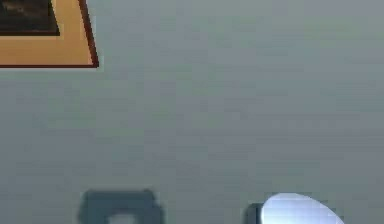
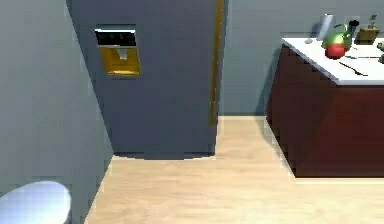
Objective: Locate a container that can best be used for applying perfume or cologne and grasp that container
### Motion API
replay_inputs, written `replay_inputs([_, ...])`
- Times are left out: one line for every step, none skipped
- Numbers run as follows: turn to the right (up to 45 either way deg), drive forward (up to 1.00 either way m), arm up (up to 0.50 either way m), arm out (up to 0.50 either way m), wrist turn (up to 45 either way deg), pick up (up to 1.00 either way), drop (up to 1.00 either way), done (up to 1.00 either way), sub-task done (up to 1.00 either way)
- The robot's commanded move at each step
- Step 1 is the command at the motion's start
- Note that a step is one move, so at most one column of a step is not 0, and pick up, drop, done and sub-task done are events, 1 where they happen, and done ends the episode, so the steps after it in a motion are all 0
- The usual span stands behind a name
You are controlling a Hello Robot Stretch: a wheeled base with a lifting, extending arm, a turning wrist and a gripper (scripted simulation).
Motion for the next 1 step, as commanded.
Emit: replay_inputs([45.0, 0.00, 0.00, 0.00, 0.0, 0.00, 0.00, 0.00, 0.00])
